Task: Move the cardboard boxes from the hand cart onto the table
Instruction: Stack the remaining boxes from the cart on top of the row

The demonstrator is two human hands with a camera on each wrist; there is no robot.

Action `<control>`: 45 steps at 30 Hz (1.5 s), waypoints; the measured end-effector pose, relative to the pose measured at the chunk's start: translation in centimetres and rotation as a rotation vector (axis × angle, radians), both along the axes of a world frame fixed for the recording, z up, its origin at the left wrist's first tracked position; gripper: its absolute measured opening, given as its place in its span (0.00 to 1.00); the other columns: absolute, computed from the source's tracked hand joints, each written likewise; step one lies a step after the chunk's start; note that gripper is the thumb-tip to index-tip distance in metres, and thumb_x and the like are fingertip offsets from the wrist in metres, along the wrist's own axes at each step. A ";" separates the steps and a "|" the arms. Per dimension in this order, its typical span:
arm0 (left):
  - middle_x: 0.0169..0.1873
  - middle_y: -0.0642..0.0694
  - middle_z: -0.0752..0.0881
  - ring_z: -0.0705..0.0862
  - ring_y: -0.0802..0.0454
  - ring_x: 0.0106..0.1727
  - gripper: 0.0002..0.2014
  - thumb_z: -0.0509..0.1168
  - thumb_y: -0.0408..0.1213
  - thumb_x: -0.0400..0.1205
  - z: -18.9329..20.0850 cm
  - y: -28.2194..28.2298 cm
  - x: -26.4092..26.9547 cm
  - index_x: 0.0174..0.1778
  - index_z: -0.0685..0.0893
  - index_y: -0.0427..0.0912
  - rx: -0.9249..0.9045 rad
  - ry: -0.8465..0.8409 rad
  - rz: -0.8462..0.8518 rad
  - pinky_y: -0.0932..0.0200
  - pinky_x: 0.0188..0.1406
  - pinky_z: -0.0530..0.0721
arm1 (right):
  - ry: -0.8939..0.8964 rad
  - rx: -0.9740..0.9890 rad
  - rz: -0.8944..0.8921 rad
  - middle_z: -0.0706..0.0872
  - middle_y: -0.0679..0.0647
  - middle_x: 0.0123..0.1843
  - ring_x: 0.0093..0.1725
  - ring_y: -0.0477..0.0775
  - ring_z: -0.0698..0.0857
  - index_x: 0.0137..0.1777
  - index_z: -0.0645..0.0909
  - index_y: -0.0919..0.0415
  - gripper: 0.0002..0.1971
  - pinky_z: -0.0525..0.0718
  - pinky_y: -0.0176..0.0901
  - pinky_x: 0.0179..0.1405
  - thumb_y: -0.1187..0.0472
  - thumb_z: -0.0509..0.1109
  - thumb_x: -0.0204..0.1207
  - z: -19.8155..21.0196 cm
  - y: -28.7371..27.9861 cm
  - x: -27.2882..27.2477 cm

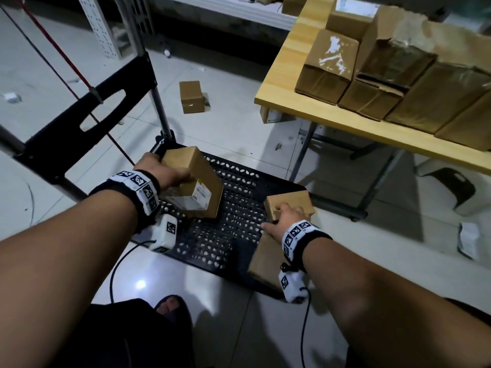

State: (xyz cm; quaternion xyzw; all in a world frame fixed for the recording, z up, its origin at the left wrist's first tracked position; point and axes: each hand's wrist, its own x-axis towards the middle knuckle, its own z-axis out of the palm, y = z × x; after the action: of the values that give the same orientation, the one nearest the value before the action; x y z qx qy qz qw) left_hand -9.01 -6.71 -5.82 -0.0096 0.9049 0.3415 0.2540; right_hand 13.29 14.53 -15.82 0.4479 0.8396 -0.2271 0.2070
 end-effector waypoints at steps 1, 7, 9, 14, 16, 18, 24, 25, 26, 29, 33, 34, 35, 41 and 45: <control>0.57 0.41 0.88 0.89 0.43 0.47 0.43 0.88 0.49 0.65 0.2 0.0 0.2 0.74 0.79 0.45 0.019 -0.007 -0.001 0.49 0.48 0.90 | -0.048 0.010 -0.010 0.68 0.62 0.78 0.78 0.72 0.69 0.79 0.69 0.47 0.40 0.77 0.64 0.76 0.32 0.75 0.71 -0.4 -0.2 0.3; 0.48 0.48 0.83 0.80 0.54 0.39 0.43 0.86 0.43 0.72 0.8 -0.1 1.5 0.82 0.73 0.45 0.078 0.001 -0.035 0.57 0.34 0.78 | -0.133 -0.016 0.007 0.59 0.62 0.81 0.80 0.73 0.64 0.82 0.63 0.42 0.48 0.72 0.65 0.78 0.30 0.80 0.64 -2.4 -2.2 0.3; 0.60 0.44 0.84 0.78 0.57 0.39 0.47 0.86 0.44 0.71 0.5 -0.2 1.4 0.84 0.71 0.45 0.075 -0.004 -0.044 0.59 0.31 0.75 | -0.178 -0.011 0.026 0.58 0.62 0.82 0.81 0.74 0.64 0.85 0.57 0.40 0.54 0.70 0.65 0.79 0.28 0.80 0.63 -3.1 -3.0 0.1; 0.59 0.46 0.82 0.78 0.58 0.38 0.46 0.86 0.42 0.72 0.1 -0.3 1.3 0.85 0.70 0.46 0.081 -0.014 -0.048 0.60 0.29 0.74 | -0.220 0.052 0.139 0.62 0.63 0.82 0.80 0.72 0.65 0.87 0.56 0.46 0.55 0.71 0.64 0.79 0.27 0.77 0.66 -3.6 -3.8 -0.2; 0.66 0.44 0.84 0.78 0.58 0.38 0.50 0.87 0.44 0.70 -0.4 -0.4 1.0 0.87 0.68 0.47 0.073 -0.002 -0.064 0.60 0.30 0.74 | -0.191 0.046 0.123 0.65 0.61 0.80 0.78 0.73 0.67 0.83 0.64 0.47 0.50 0.74 0.66 0.77 0.30 0.78 0.64 -3.4 -3.6 -0.3; 0.70 0.42 0.83 0.78 0.58 0.38 0.52 0.87 0.45 0.69 -0.7 -0.3 0.8 0.87 0.68 0.47 0.057 0.015 -0.076 0.60 0.30 0.75 | -0.149 0.048 0.107 0.67 0.60 0.77 0.77 0.72 0.67 0.80 0.66 0.46 0.47 0.77 0.67 0.74 0.31 0.79 0.63 -3.2 -3.3 -0.6; 0.66 0.44 0.83 0.85 0.48 0.50 0.49 0.87 0.47 0.68 -0.5 -0.2 0.7 0.85 0.73 0.46 0.105 0.052 -0.094 0.52 0.48 0.86 | 0.042 0.027 0.034 0.69 0.59 0.76 0.77 0.71 0.67 0.80 0.66 0.43 0.45 0.76 0.65 0.75 0.33 0.77 0.64 -0.6 -1.8 -0.3; 0.67 0.44 0.84 0.85 0.45 0.56 0.48 0.87 0.48 0.67 -0.3 -0.3 0.7 0.83 0.75 0.47 0.114 0.063 -0.087 0.50 0.56 0.87 | 0.080 0.030 0.033 0.71 0.59 0.75 0.76 0.70 0.68 0.80 0.66 0.44 0.45 0.76 0.63 0.76 0.33 0.77 0.64 0.1 -1.7 -0.2; 0.67 0.43 0.84 0.85 0.44 0.59 0.46 0.87 0.49 0.66 -0.1 -0.3 0.6 0.81 0.78 0.47 0.143 0.067 -0.076 0.48 0.61 0.87 | 0.124 0.036 0.030 0.72 0.59 0.75 0.76 0.69 0.69 0.79 0.67 0.45 0.44 0.75 0.60 0.76 0.34 0.78 0.63 0.9 -1.6 -0.2; 0.63 0.43 0.87 0.86 0.48 0.54 0.38 0.86 0.47 0.66 1.4 -0.4 0.7 0.74 0.84 0.48 0.272 0.079 -0.015 0.55 0.53 0.86 | 0.288 0.058 0.021 0.75 0.57 0.73 0.74 0.64 0.72 0.76 0.71 0.48 0.44 0.74 0.56 0.74 0.35 0.78 0.59 4.4 -1.6 0.3; 0.59 0.43 0.91 0.90 0.49 0.51 0.35 0.86 0.47 0.65 3.0 -1.2 0.9 0.70 0.88 0.46 0.393 0.134 0.003 0.63 0.42 0.83 | 0.496 0.064 -0.011 0.76 0.54 0.74 0.75 0.60 0.72 0.77 0.70 0.52 0.46 0.73 0.55 0.79 0.36 0.81 0.60 9.8 -1.6 1.9; 0.58 0.43 0.92 0.91 0.48 0.49 0.35 0.86 0.48 0.63 3.8 -1.6 1.0 0.68 0.89 0.45 0.433 0.147 0.019 0.62 0.44 0.84 | 0.546 0.059 -0.014 0.75 0.53 0.74 0.75 0.58 0.72 0.78 0.70 0.52 0.46 0.73 0.55 0.80 0.38 0.83 0.62 11.4 -1.5 2.6; 0.56 0.42 0.92 0.91 0.50 0.45 0.33 0.86 0.47 0.64 4.4 -2.1 1.1 0.67 0.89 0.44 0.470 0.172 0.037 0.62 0.44 0.85 | 0.590 0.047 -0.009 0.75 0.52 0.74 0.74 0.56 0.72 0.78 0.70 0.51 0.45 0.73 0.54 0.79 0.39 0.84 0.62 12.6 -1.4 3.2; 0.59 0.33 0.91 0.89 0.51 0.44 0.30 0.81 0.48 0.68 8.1 -5.5 0.8 0.67 0.89 0.41 0.733 0.265 0.158 0.52 0.49 0.89 | 0.825 0.054 -0.032 0.78 0.47 0.68 0.71 0.53 0.76 0.71 0.72 0.43 0.41 0.78 0.56 0.75 0.39 0.84 0.58 20.3 -0.1 7.5; 0.49 0.43 0.87 0.85 0.55 0.41 0.07 0.73 0.42 0.80 12.3 -6.0 1.7 0.52 0.87 0.46 0.945 0.262 0.227 0.62 0.31 0.88 | 1.051 -0.059 -0.199 0.85 0.49 0.66 0.64 0.53 0.85 0.67 0.71 0.38 0.37 0.85 0.54 0.62 0.40 0.84 0.59 23.6 0.6 10.5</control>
State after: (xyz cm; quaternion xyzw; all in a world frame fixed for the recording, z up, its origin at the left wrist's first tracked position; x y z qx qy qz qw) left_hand -7.30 -12.68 6.44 0.0511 0.6690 0.7376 0.0763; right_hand 23.76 15.13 7.80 0.3453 0.7769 -0.4626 -0.2512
